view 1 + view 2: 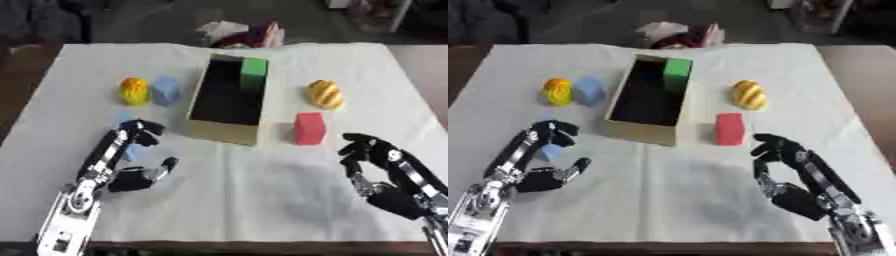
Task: Pick up objects on the table and place them in the box.
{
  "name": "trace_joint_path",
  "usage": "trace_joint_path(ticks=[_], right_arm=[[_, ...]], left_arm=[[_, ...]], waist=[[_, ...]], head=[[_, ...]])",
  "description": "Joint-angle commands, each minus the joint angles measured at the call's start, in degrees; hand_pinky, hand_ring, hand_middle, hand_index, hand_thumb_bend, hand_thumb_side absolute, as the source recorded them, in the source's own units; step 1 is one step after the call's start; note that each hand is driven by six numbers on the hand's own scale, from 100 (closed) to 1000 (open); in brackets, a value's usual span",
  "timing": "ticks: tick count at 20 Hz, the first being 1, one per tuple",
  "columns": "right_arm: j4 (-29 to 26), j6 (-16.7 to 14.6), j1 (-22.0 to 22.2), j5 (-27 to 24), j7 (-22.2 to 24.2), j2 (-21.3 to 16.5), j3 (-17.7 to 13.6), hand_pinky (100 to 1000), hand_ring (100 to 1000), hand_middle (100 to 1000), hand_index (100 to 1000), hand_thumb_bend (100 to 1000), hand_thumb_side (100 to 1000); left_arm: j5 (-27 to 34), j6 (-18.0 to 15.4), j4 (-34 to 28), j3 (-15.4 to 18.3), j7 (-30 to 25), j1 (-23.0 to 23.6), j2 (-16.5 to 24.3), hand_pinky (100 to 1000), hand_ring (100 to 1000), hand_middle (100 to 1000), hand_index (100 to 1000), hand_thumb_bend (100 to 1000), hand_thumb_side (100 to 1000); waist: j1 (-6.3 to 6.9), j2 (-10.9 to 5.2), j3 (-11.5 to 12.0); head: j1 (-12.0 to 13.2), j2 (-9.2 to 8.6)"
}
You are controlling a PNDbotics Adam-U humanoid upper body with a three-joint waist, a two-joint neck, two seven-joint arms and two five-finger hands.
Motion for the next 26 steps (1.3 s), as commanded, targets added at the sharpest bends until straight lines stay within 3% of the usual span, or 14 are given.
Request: trace_joint_path(ticks=[1,4,7,14,19,26], right_arm=[[-1.04,0.00,-0.13,0.01,-0.01,-1.60,-0.31,764,655,666,886,100,406],[-0.93,0.00,0.06,0.11,0.14,-2.02,-0.36,764,656,667,886,100,407],[-0.82,0.00,0.14,0.23,0.29,-2.42,-0.41,764,656,667,886,100,407],[-0.66,-0.04,0.36,0.30,0.48,-2.80,-0.38,764,656,668,886,100,408],[-0.59,-0.08,0.43,0.17,0.58,-2.60,-0.33,764,656,668,886,100,410],[-0.58,-0.13,0.15,-0.04,0.88,-2.19,-0.07,765,656,668,886,100,411]], left_arm=[[-1.66,0.19,-3.37,2.08,-0.01,-2.33,3.66,720,662,680,787,538,231],[-4.28,1.55,-3.67,2.08,-1.98,-4.08,7.92,737,688,706,811,595,283],[-6.92,2.16,-1.01,0.53,-4.43,-6.14,12.20,753,707,725,825,604,281],[-12.92,3.88,8.43,-6.33,-10.39,-12.57,21.96,783,742,767,854,628,273],[-15.69,0.09,15.67,-7.62,-14.89,-18.34,29.27,800,754,778,855,621,204],[-9.57,-6.11,18.09,-4.01,-18.13,-20.51,40.20,805,762,785,858,634,186]], waist=[[0.65,-0.72,0.16],[1.03,-0.84,0.11],[1.39,-1.00,-0.06],[1.53,-1.12,-0.24],[1.16,-1.13,-0.63],[0.78,-0.88,-1.47]], head=[[-0.40,0.29],[-0.59,0.29],[-0.75,0.29],[-1.47,0.16],[-1.39,0.07],[-1.12,-0.42]])
